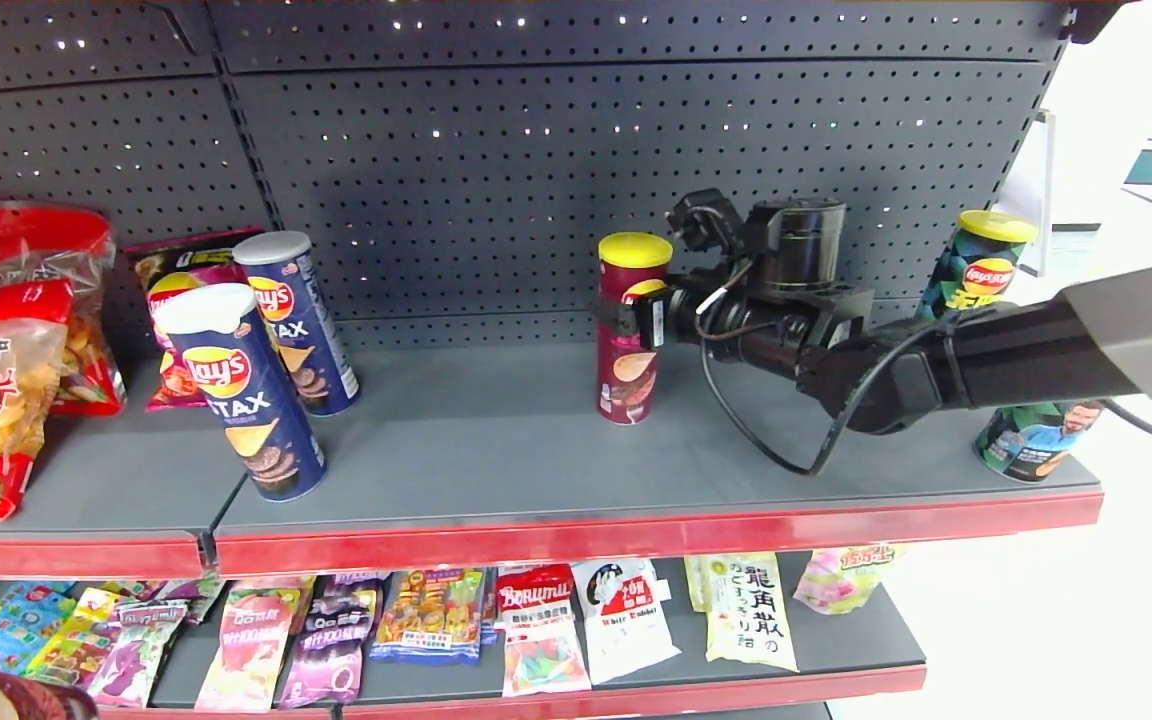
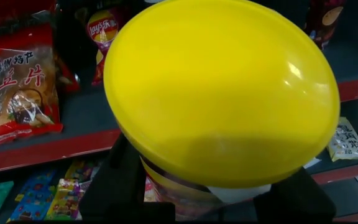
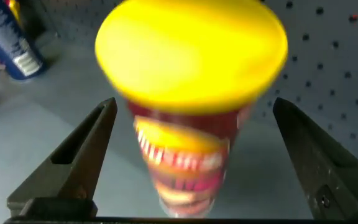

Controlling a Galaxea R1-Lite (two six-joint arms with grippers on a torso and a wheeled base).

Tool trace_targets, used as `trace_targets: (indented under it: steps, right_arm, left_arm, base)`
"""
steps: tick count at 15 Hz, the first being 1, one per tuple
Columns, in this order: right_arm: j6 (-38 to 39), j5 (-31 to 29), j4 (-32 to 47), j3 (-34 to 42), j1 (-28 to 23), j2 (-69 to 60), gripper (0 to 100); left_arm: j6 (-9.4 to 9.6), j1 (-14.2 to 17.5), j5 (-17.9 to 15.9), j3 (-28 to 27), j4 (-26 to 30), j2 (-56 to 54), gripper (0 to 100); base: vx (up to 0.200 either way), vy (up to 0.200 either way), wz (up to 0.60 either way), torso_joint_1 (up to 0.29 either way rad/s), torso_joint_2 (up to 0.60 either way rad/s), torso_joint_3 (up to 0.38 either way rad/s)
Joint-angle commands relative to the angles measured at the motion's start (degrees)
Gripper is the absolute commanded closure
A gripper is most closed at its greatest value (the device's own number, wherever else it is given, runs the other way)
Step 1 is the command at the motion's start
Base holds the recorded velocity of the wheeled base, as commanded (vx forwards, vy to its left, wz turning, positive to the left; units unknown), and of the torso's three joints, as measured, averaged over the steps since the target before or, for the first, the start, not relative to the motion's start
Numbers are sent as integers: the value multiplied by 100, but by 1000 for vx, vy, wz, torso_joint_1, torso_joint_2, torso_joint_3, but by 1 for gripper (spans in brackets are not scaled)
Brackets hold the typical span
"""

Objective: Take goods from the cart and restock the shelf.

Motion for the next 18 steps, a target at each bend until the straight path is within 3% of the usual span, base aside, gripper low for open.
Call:
trace_targets:
  steps: [1,6,7,11,18]
  right_arm:
    - [-4,-3,-1,-393,2,323,0]
    - [-4,-47,-1,-832,28,657,0]
    - [-4,-73,-1,-850,37,683,100]
    - [-4,-381,-1,-806,107,613,100]
    - [84,-2288,-19,908,1057,-829,100]
  left_arm:
    - [-1,2,0,5,6,8,100]
    - [-1,2,0,-3,6,35,100]
    - [8,2,0,-12,6,35,100]
    - [8,2,0,-3,6,61,100]
    - [-1,2,0,-30,6,52,100]
  base:
    - [0,0,0,0,0,0]
    - [0,0,0,0,0,0]
    - [0,0,0,0,0,0]
    - [0,0,0,0,0,0]
    - [0,0,0,0,0,0]
